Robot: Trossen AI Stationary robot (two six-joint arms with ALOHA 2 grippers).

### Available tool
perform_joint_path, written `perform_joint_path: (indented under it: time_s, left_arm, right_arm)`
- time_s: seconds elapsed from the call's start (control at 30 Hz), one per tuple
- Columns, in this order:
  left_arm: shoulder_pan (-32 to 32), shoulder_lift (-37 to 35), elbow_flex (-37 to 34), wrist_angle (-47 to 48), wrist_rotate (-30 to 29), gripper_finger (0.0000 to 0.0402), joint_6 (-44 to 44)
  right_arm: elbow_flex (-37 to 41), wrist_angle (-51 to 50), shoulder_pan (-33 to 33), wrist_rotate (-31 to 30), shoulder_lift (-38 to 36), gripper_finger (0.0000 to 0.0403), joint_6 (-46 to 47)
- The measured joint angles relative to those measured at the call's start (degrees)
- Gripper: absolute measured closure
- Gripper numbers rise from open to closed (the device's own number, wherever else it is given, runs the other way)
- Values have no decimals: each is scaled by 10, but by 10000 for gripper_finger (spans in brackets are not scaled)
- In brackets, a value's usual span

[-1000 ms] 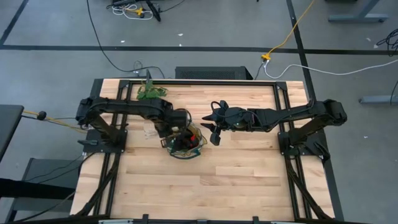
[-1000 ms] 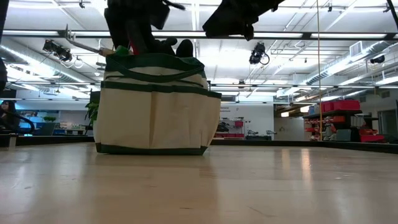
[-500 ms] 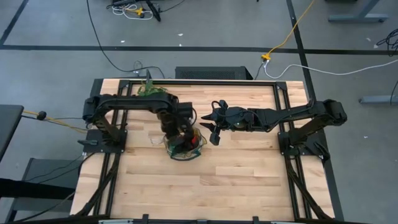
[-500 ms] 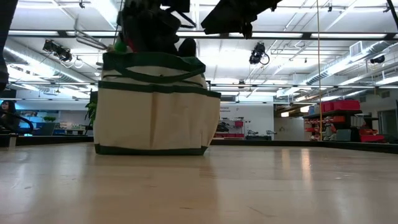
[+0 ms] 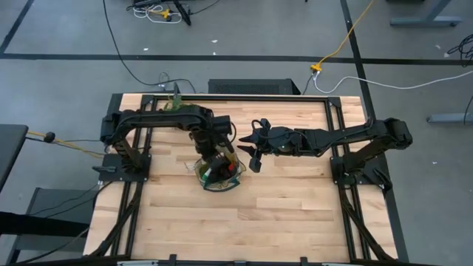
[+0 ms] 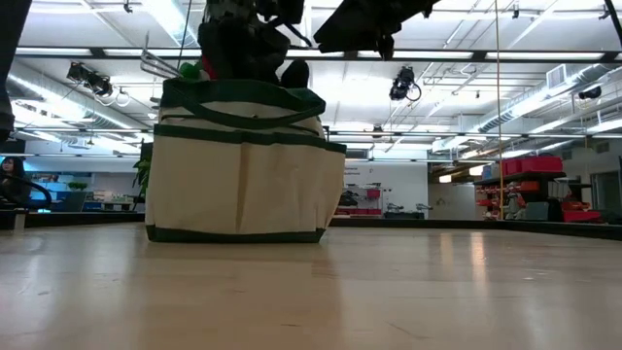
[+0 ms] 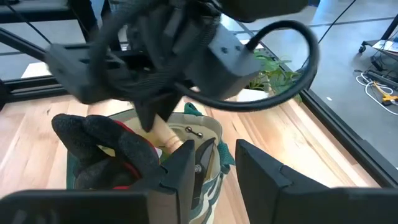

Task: Pick & Place Garden tools in Gardening bag
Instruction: Put the hand rake into the gardening bag

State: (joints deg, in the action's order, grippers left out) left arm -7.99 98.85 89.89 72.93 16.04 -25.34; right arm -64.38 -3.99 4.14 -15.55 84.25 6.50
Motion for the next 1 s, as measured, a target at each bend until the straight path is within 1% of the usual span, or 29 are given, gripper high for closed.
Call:
perform_joint_path:
  time_s: [0.1, 0.17, 0.23, 0.4, 0.57, 1.0]
  left_arm:
    - [-10, 4, 0, -5, -9, 323, -27]
    - [-15, 12, 0, -6, -4, 324, -42]
    - [-17, 23, 0, -16, 17, 325, -49]
    - [-19, 51, 2, -23, 33, 320, -42]
    - [-27, 70, -1, -23, 67, 318, -42]
    - [-31, 70, 1, -31, 50, 315, -44]
  right_arm:
    - [0, 2, 0, 0, 0, 284, 0]
    - [0, 2, 0, 0, 0, 284, -3]
    - [0, 4, 0, 0, 0, 284, -9]
    - [0, 13, 0, 1, 0, 284, -12]
    - [0, 6, 0, 1, 0, 284, -12]
    - [0, 1, 0, 0, 0, 284, -13]
